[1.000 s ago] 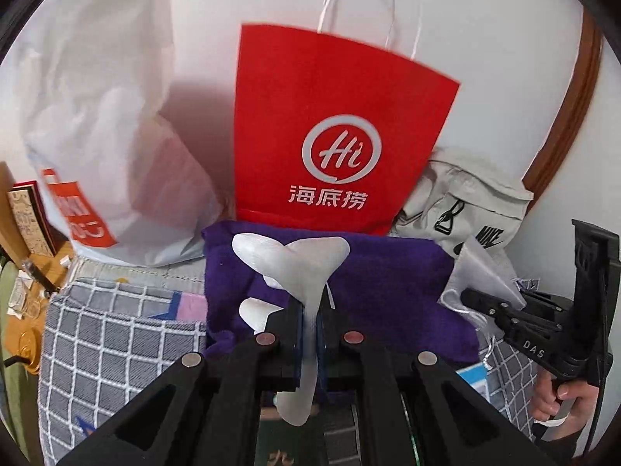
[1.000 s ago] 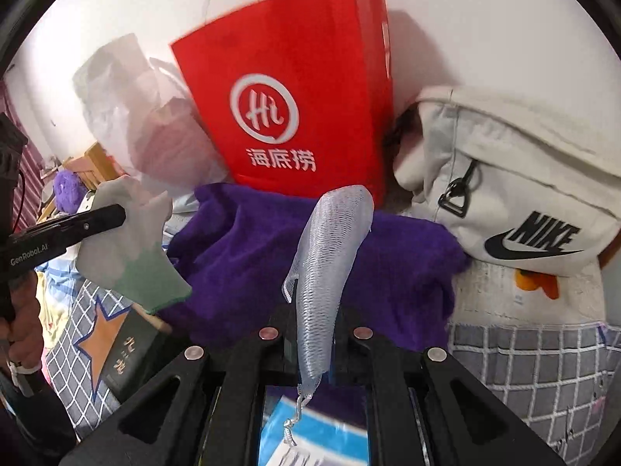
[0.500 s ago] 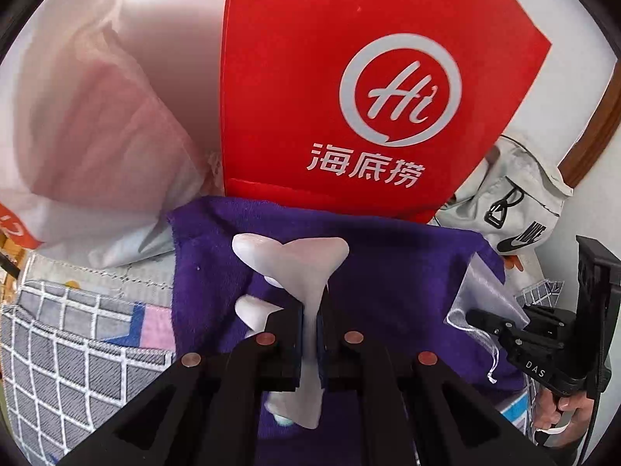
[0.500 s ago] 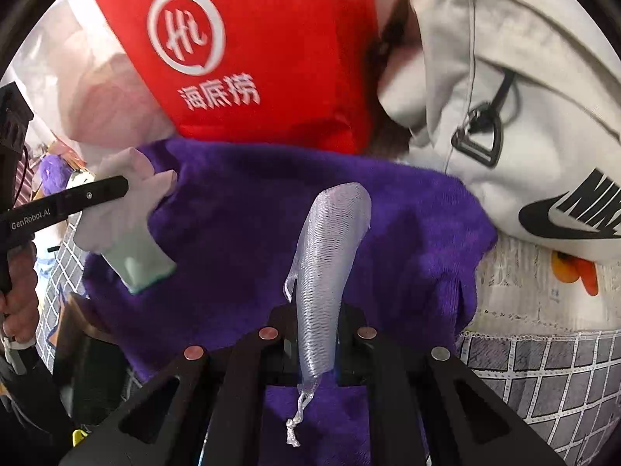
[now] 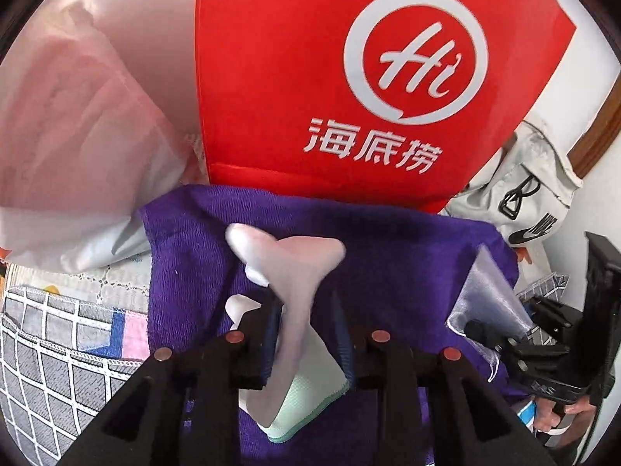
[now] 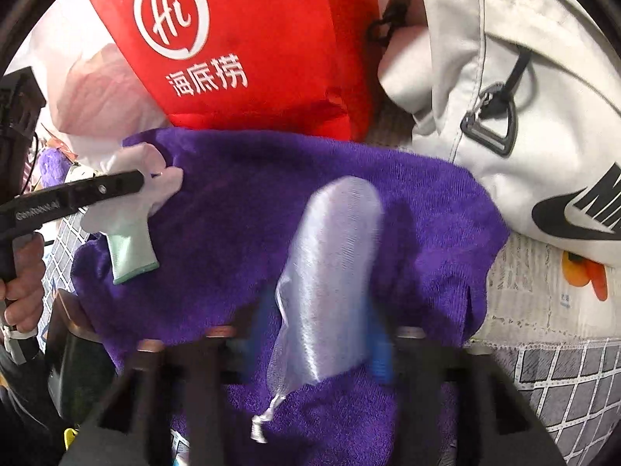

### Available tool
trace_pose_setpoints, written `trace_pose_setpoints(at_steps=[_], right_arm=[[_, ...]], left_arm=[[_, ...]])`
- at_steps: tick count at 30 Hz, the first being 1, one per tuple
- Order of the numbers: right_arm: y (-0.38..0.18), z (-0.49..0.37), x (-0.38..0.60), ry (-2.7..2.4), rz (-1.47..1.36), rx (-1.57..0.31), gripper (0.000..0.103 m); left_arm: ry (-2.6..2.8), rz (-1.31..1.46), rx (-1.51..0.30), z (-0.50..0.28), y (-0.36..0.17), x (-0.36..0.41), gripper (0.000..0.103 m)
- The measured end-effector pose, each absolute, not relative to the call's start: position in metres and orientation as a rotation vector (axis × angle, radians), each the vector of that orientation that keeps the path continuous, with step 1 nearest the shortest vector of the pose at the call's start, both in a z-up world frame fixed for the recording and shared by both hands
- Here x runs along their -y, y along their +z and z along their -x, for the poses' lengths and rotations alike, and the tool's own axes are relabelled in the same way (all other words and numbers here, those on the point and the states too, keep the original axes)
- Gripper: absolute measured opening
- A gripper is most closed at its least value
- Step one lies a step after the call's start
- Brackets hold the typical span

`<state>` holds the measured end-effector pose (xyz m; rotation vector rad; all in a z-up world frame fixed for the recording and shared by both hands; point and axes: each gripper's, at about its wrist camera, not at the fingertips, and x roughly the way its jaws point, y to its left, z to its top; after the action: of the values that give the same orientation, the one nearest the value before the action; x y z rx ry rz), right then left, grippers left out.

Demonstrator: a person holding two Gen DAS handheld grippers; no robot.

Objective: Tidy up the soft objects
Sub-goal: 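Lower both items onto the purple towel and open both tools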

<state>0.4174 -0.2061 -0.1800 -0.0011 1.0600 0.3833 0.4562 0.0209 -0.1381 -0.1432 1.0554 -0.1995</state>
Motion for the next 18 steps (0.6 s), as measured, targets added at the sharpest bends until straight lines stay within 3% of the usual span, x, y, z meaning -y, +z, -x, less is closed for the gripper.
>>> trace_pose_setpoints(at_steps=[1, 2, 3, 8, 18], right_arm=[[-0.177, -0.415, 0.207, 0.394, -0.005, -1.046, 0.071], [-0.174, -0.415, 0.209, 0.405, -0.017, -1.037, 0.071], [-0.172, -0.414, 0.210, 0.411, -0.033, -1.035, 0.072], [-0.163, -0.415, 0.215, 0.386, -0.065, -1.033, 0.076], [-0.116, -0.398, 0.222, 0.354, -0.030, -0.889, 0.081]], left_arm=[[-0.188, 0.135, -1.064, -0.456, -0.139, -0.020, 0.041], [-0.169, 0.118, -1.072, -0.456, -0.140, -0.019, 0.055], [-0.151, 0.102, -1.072, -0.457, -0.140, -0.017, 0.059], [-0.101, 0.089, -1.036, -0.451, -0.129, -0.019, 0.067], [-0.100, 0.075, -0.922, -0.420, -0.087, -0.024, 0.067]])
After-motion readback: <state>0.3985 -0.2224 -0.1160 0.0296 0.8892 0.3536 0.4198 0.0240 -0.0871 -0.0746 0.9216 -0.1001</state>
